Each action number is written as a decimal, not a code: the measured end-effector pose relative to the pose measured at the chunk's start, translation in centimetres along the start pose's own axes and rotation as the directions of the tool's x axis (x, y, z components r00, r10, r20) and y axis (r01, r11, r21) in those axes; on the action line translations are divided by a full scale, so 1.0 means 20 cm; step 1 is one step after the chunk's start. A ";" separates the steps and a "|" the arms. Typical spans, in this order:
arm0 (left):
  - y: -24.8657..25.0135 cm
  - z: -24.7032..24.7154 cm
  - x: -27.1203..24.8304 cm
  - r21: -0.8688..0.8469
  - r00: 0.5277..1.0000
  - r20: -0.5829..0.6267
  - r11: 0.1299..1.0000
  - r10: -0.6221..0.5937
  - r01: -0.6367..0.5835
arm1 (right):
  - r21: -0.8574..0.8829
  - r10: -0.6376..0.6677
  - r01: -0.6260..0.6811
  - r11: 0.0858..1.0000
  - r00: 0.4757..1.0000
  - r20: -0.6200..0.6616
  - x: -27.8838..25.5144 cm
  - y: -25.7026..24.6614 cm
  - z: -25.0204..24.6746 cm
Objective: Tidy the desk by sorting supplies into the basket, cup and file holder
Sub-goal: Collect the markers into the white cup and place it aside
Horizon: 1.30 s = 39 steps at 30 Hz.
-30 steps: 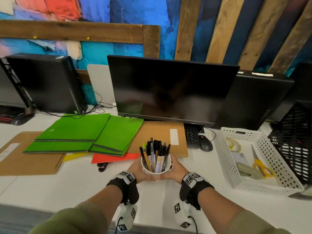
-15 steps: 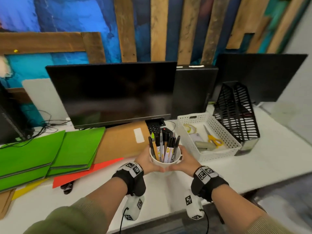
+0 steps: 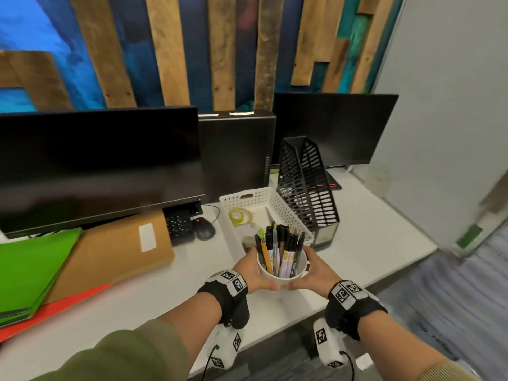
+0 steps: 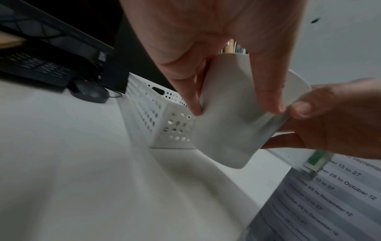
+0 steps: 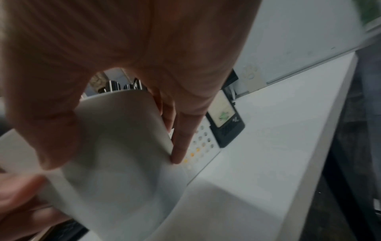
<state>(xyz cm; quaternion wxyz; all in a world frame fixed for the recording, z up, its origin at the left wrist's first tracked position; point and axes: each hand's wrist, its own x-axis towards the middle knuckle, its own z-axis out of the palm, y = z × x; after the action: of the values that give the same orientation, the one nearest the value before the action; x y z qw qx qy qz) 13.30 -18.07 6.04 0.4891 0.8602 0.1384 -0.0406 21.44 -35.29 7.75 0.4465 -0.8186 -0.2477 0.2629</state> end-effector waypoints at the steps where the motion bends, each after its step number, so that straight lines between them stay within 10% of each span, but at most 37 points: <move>1: 0.03 0.05 0.04 0.002 1.000 0.006 1.000 -0.003 0.003 | -0.009 0.007 -0.007 1.000 1.000 -0.002 0.01 0.04 -0.05; 29: 0.25 0.47 0.45 0.112 0.988 -0.012 0.982 -0.152 0.152 | -0.077 0.107 -0.099 0.992 0.987 0.117 0.29 0.47 -0.51; 39: 0.11 0.34 0.36 0.205 0.984 -0.142 0.969 -0.109 0.137 | -0.008 0.055 -0.062 0.998 0.932 -0.357 0.21 0.38 -0.41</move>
<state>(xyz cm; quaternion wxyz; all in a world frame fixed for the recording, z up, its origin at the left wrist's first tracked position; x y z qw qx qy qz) 21.30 -23.47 2.95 0.3801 0.8984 0.2180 -0.0295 31.27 -41.20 4.05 0.4682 -0.8640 -0.1405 0.1207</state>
